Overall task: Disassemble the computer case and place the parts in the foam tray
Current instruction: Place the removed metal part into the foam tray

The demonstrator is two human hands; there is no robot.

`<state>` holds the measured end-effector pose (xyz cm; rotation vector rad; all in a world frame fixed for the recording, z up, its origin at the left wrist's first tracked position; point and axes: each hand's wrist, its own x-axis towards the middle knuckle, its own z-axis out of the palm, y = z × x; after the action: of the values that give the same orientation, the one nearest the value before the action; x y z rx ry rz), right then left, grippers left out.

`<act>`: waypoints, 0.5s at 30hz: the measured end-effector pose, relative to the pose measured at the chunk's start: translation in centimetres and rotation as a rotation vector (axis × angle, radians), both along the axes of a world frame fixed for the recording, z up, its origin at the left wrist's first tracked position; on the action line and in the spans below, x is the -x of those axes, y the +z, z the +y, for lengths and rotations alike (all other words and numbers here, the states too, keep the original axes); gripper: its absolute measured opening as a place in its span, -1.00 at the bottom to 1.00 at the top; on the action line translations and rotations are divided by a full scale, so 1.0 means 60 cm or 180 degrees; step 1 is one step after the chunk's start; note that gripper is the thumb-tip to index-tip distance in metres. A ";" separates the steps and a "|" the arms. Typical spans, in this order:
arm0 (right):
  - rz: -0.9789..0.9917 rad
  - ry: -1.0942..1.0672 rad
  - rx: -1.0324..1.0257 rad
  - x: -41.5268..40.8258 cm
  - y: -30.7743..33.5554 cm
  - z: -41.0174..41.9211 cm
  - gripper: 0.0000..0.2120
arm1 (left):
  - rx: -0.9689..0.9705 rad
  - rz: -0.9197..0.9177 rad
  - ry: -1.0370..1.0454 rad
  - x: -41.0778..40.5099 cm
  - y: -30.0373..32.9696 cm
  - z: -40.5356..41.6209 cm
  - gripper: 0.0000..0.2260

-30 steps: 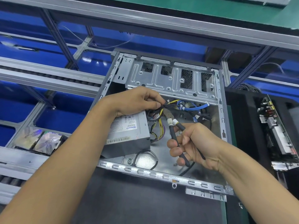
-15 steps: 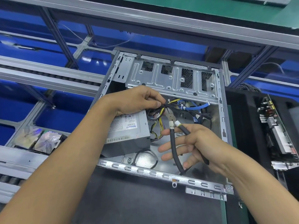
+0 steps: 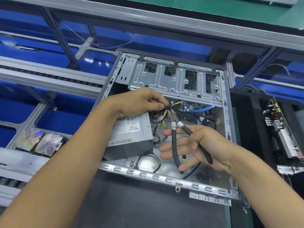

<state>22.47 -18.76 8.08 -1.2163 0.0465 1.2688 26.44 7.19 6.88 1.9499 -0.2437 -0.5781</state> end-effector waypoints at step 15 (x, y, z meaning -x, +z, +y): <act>0.0599 0.0131 -0.0426 -0.032 0.001 -0.009 -0.32 | -0.0075 -0.0024 -0.0022 0.004 0.007 -0.003 -0.81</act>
<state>24.42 -19.27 8.12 -0.9855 0.0726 1.3971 26.17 6.98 7.28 1.9748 -0.2494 -0.5807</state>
